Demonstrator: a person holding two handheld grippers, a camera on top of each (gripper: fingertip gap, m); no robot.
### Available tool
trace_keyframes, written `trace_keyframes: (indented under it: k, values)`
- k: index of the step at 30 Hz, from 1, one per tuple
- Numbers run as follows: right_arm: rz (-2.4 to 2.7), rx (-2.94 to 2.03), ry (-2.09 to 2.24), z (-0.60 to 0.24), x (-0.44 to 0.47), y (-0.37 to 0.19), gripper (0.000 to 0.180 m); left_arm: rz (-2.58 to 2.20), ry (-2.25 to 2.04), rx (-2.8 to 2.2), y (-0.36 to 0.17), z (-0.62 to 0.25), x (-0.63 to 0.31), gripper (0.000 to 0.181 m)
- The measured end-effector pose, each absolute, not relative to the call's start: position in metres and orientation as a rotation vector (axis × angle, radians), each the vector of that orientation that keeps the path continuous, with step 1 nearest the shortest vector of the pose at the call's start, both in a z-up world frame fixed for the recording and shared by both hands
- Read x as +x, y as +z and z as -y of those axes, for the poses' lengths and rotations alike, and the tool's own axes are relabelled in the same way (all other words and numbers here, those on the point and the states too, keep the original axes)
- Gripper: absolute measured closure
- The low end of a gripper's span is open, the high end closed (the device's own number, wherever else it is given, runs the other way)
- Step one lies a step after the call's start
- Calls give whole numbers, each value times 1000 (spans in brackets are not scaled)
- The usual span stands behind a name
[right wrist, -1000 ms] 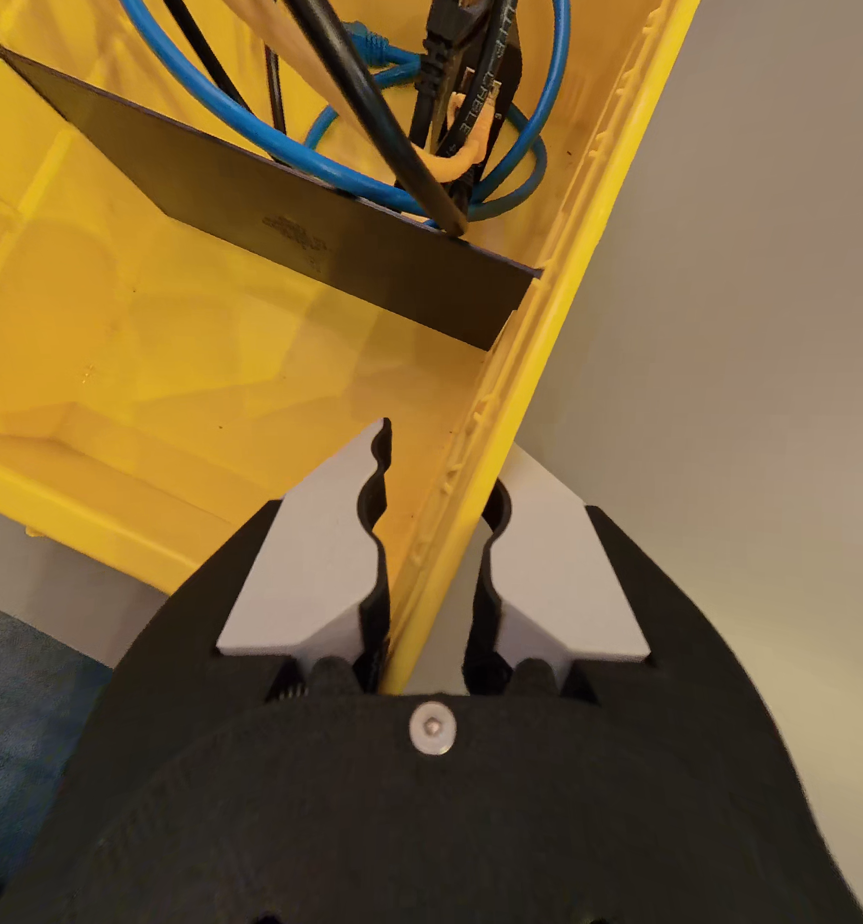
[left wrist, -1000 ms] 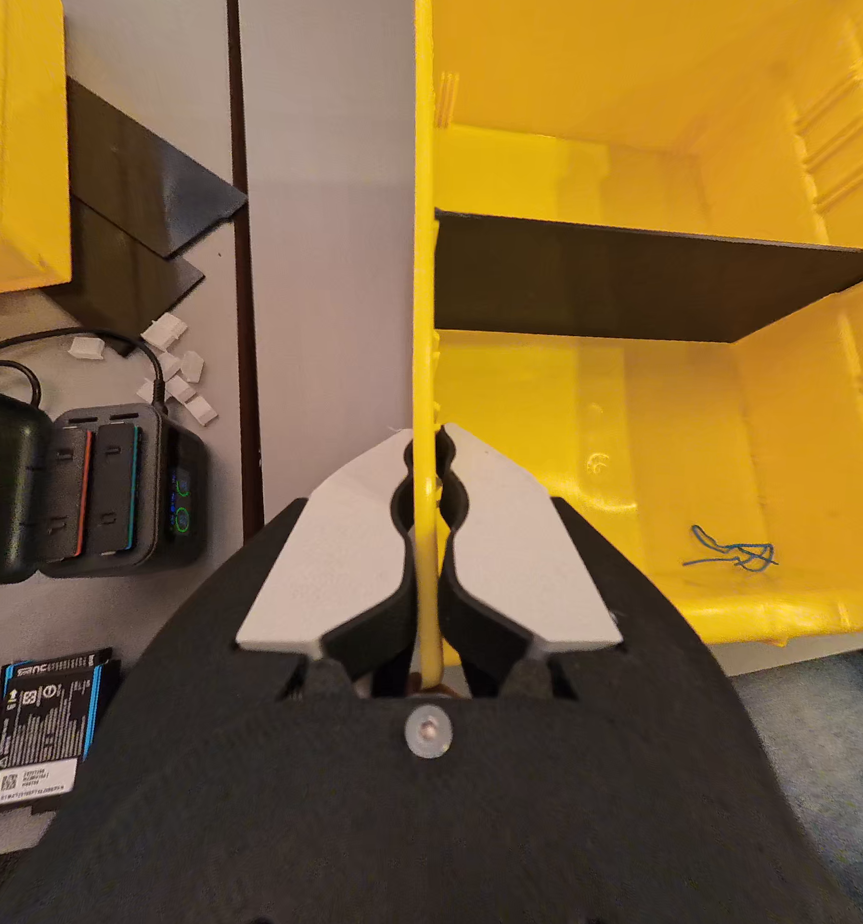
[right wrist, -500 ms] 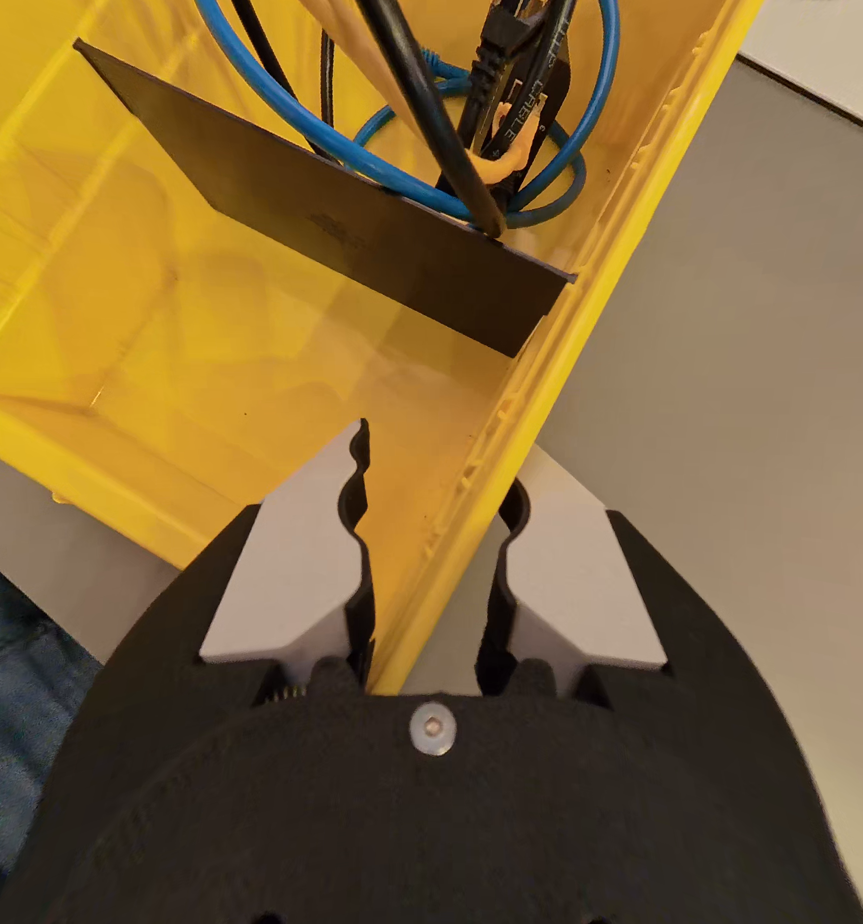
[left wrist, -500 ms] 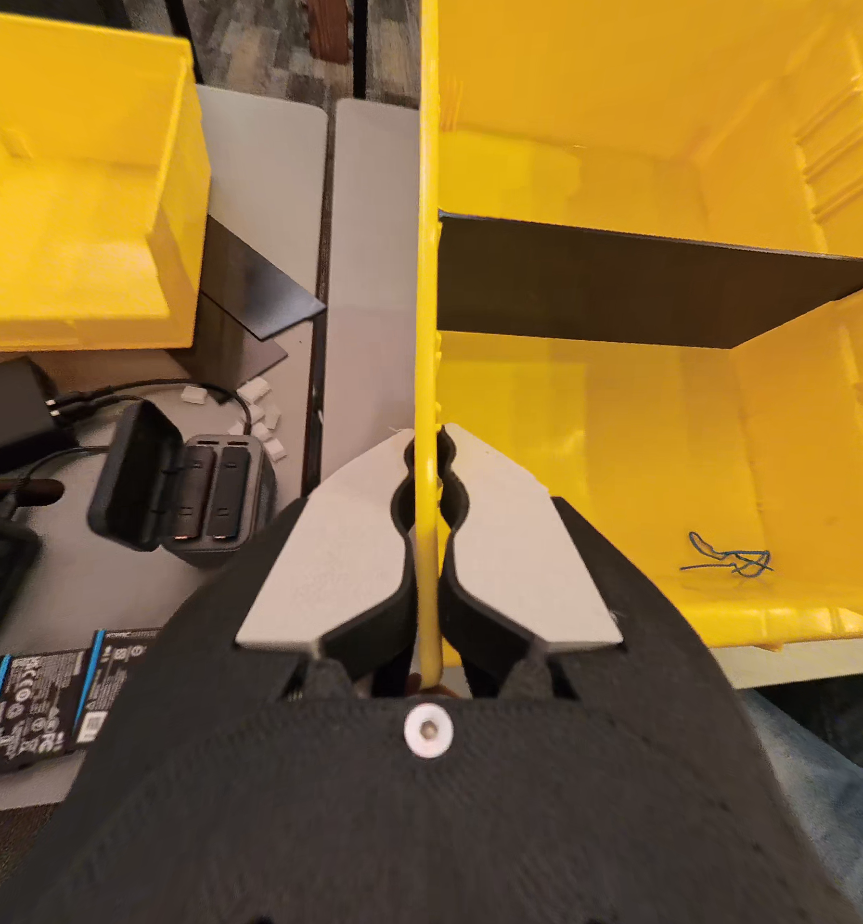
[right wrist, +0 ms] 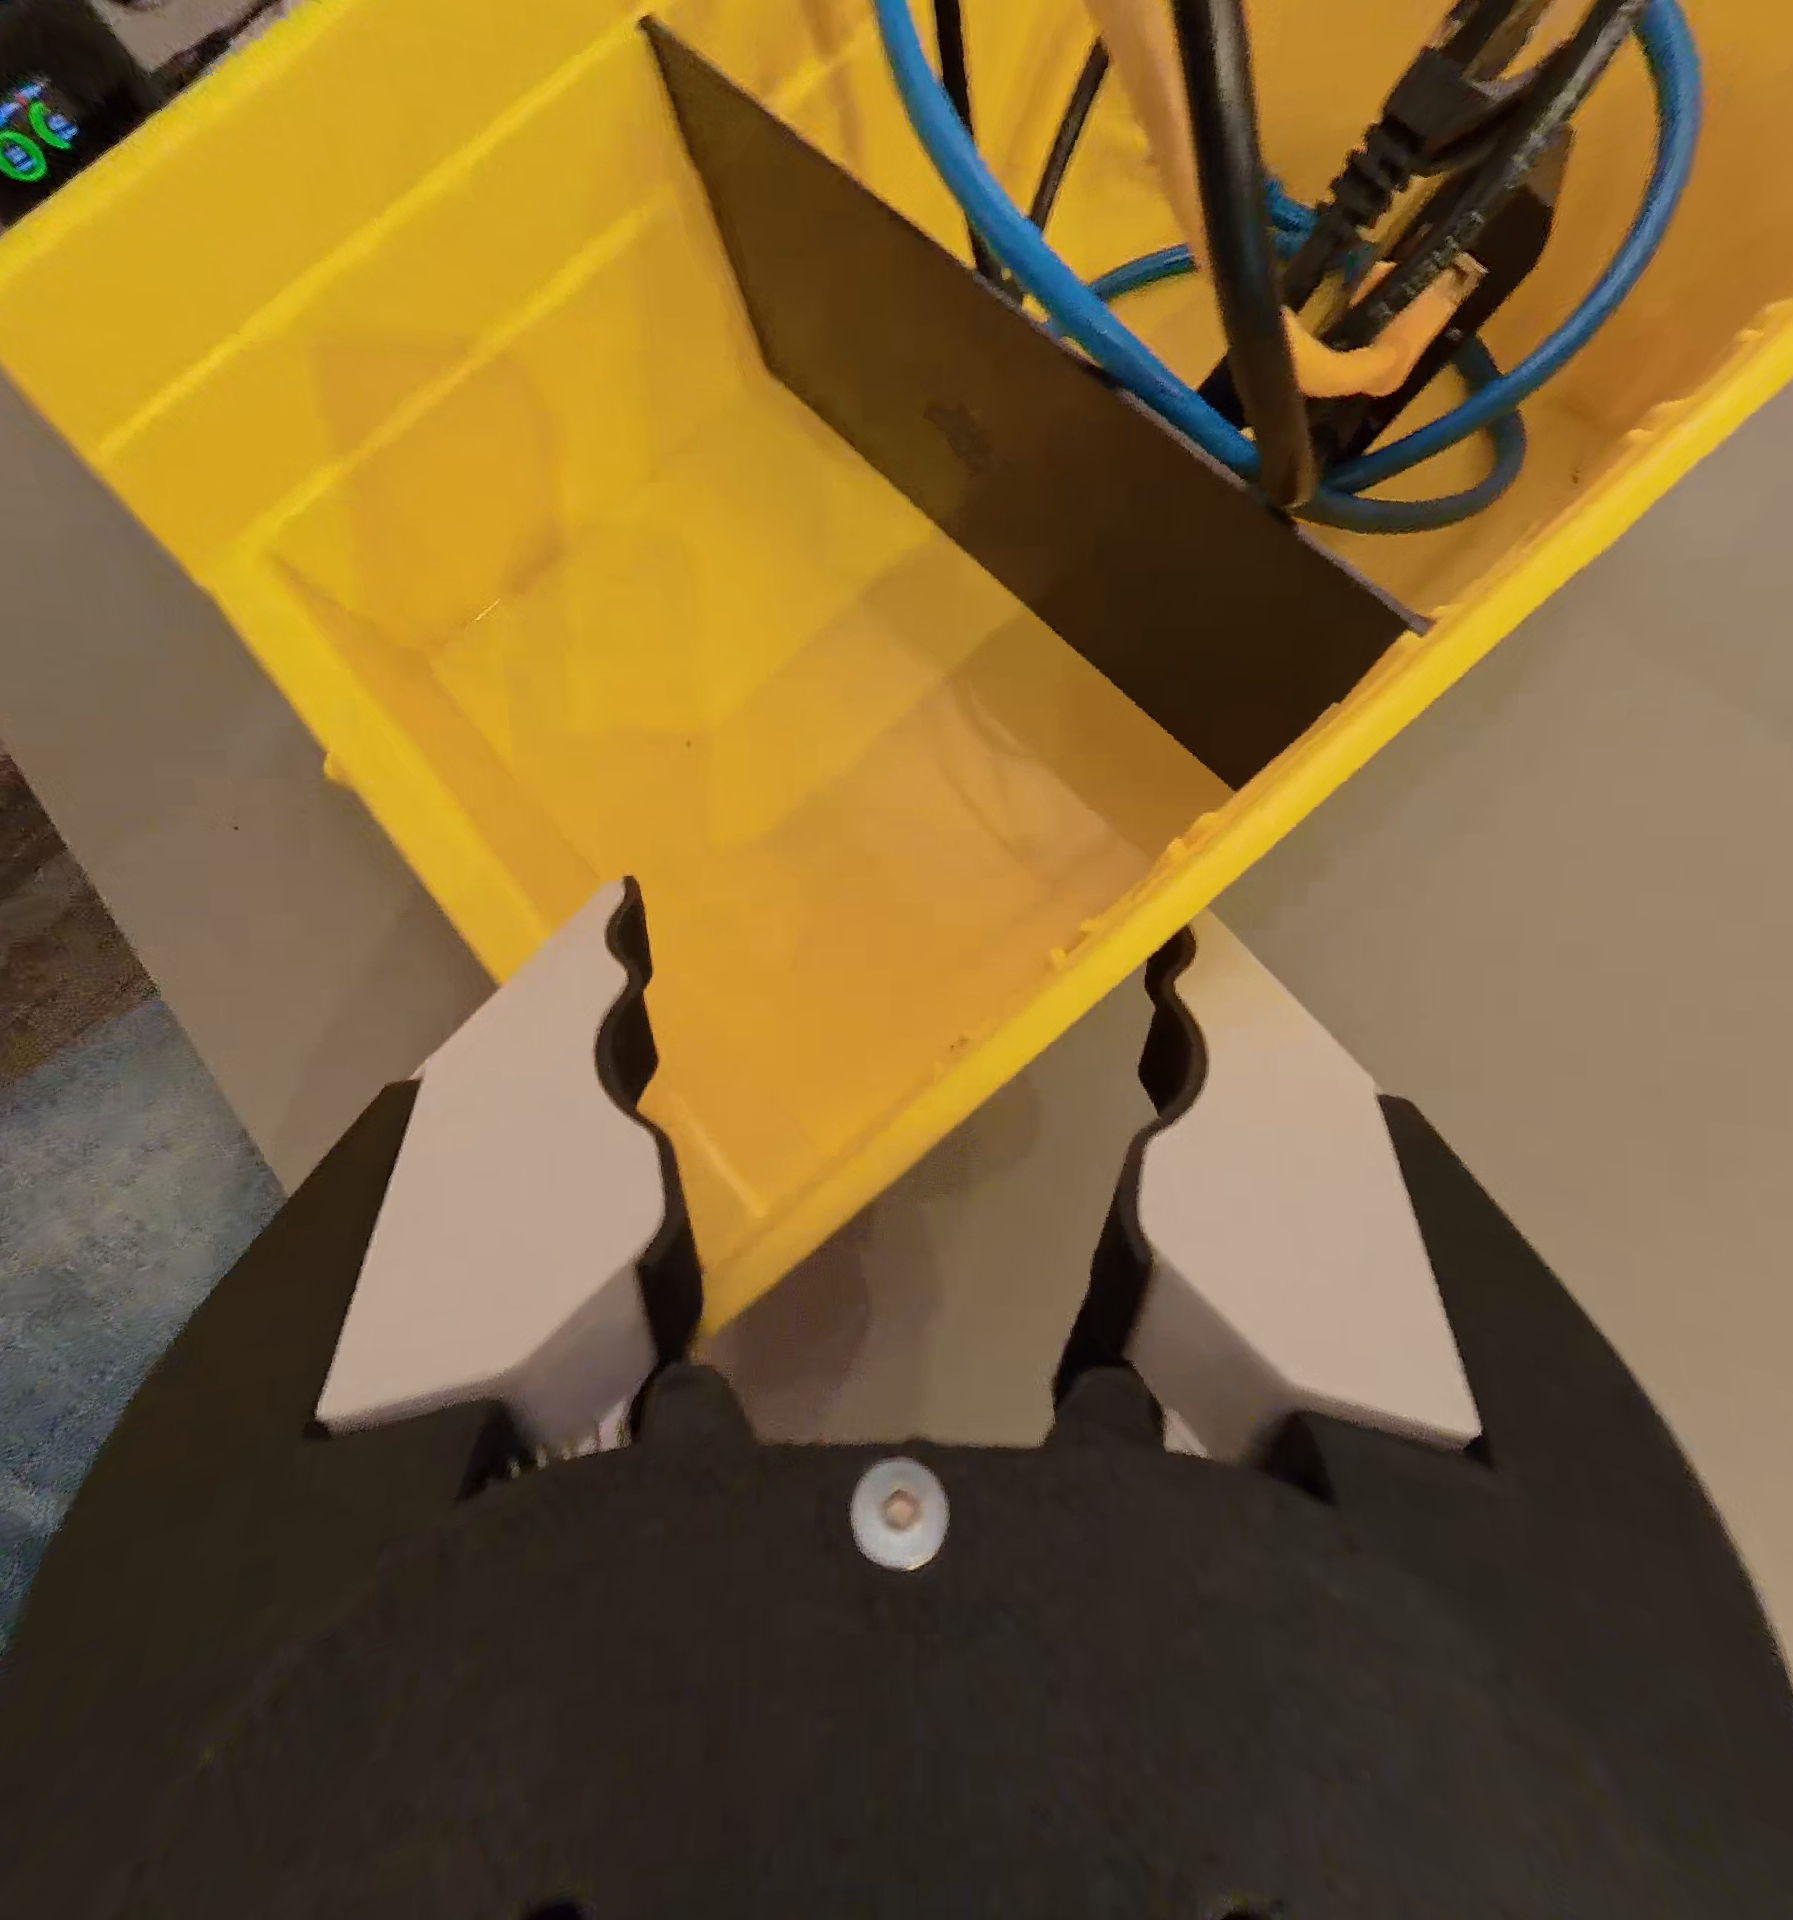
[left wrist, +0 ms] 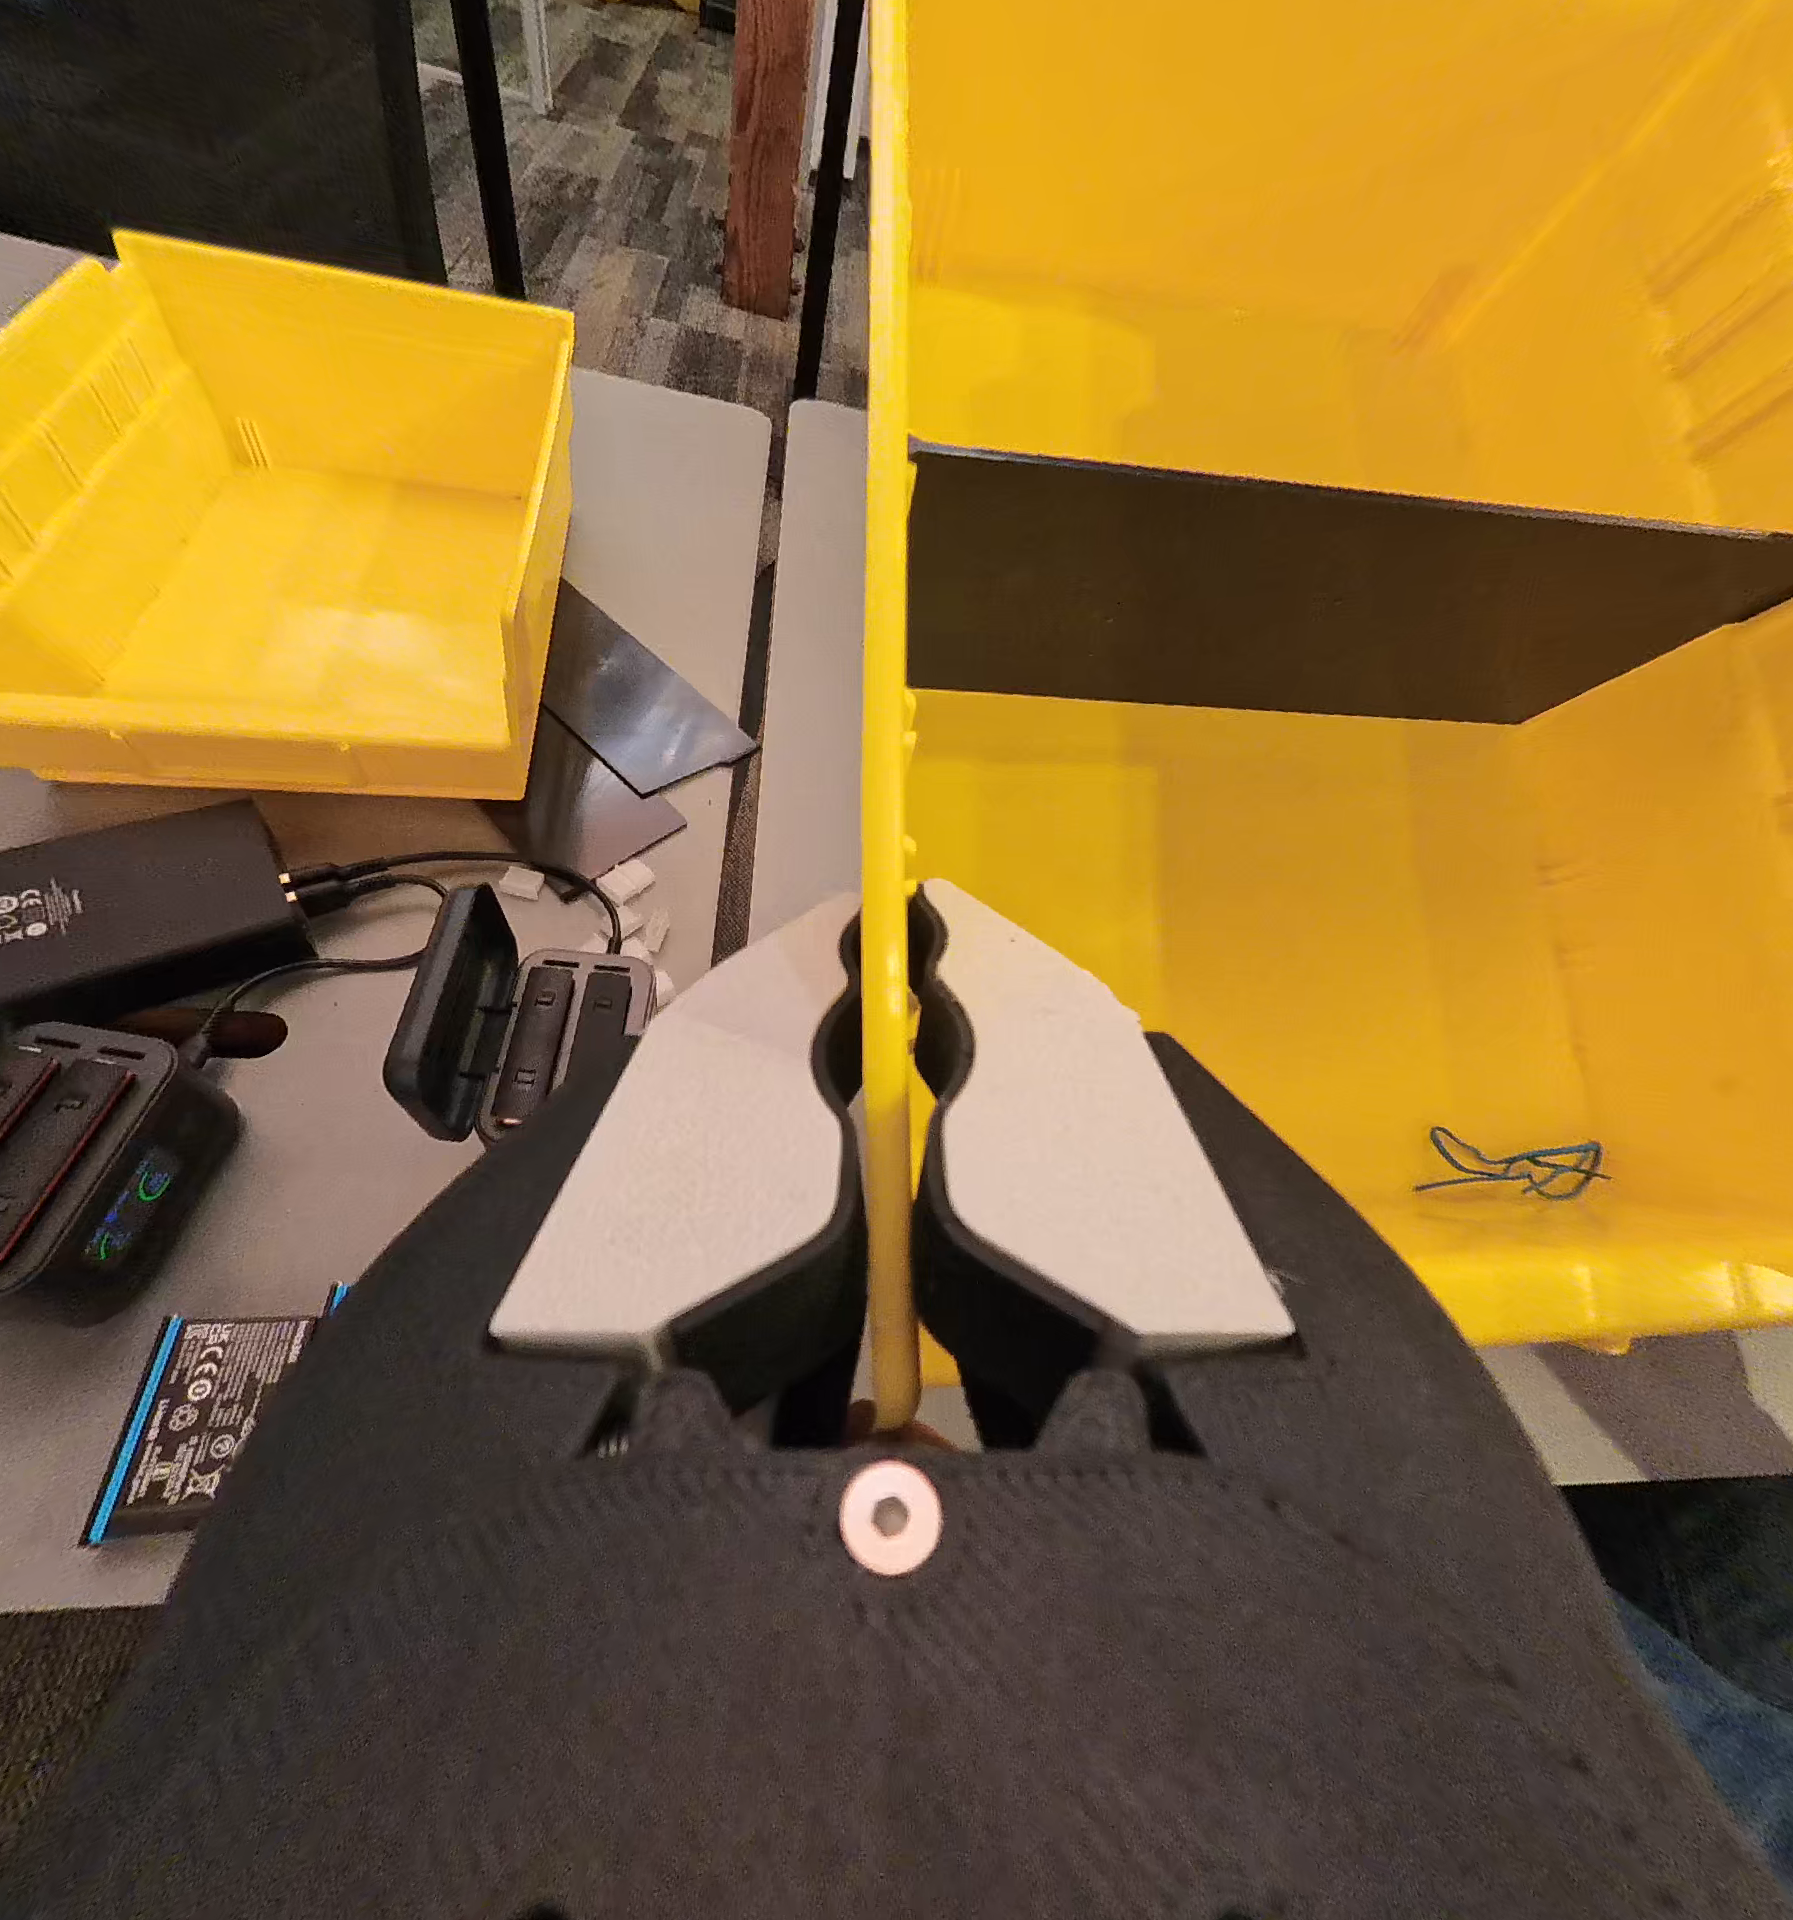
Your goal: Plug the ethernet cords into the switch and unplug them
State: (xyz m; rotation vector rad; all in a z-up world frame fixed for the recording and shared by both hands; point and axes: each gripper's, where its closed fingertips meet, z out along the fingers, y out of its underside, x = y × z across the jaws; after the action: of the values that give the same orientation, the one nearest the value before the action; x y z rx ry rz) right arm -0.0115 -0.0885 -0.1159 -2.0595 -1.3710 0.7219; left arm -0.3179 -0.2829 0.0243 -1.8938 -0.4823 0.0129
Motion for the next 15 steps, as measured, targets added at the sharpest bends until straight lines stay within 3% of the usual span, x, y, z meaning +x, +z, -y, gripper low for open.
trace_keyframes:
  k: [10,15]
  values:
    - [1534,-1985,950,131,-48,-110,70,400,36,-1861,60,270,-290,176]
    - [1387,-1931,1056,104,-17,-65,66,308,29,-1850,86,240,-250,176]
